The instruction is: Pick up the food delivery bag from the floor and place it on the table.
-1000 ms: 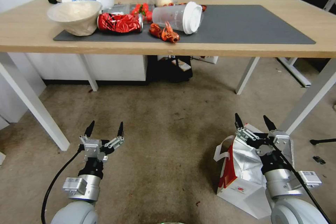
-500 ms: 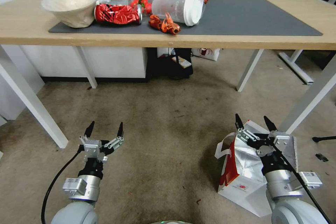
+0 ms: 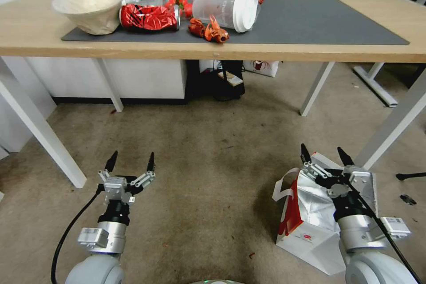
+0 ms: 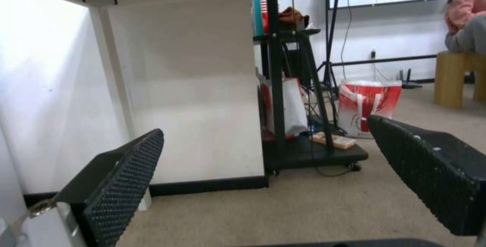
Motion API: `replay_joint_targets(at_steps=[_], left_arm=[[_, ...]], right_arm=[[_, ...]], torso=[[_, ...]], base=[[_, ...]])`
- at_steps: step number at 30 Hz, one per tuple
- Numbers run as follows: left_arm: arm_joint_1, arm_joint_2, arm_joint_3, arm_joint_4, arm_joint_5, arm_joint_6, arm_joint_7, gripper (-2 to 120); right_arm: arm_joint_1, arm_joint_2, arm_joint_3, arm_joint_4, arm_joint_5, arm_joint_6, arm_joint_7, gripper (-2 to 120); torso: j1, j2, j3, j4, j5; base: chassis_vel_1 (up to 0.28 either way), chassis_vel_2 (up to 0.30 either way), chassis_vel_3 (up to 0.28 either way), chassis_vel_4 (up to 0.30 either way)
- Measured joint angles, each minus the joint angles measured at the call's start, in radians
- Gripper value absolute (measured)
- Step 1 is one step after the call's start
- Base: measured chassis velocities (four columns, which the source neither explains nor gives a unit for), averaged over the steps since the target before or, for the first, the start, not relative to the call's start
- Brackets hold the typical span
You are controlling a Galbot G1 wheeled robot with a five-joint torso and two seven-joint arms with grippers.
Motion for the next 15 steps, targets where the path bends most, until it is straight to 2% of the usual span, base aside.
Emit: replay_joint_targets(at_steps=[11,15], left_arm=[[-0.002,0.008,0.006,0.009,-0.013,0.005,0.016,100],[-0.01,0.021,-0.001,0.012,-0.028,0.037,0.009,100]], right_arm=[[0.015,-0.082,0.196,-0.124,0.019,-0.021,0.023,100],[0.015,-0.122,0.273,-0.2,0.055,-0.026,0.033,100]], torso=[[0.001,0.003,0.0,-0.0002,0.0002],[0.001,0.004,0.0,-0.0001,0.0002]], base=[[0.0,0.0,0.0,0.0],[0.0,0.0,0.0,0.0]])
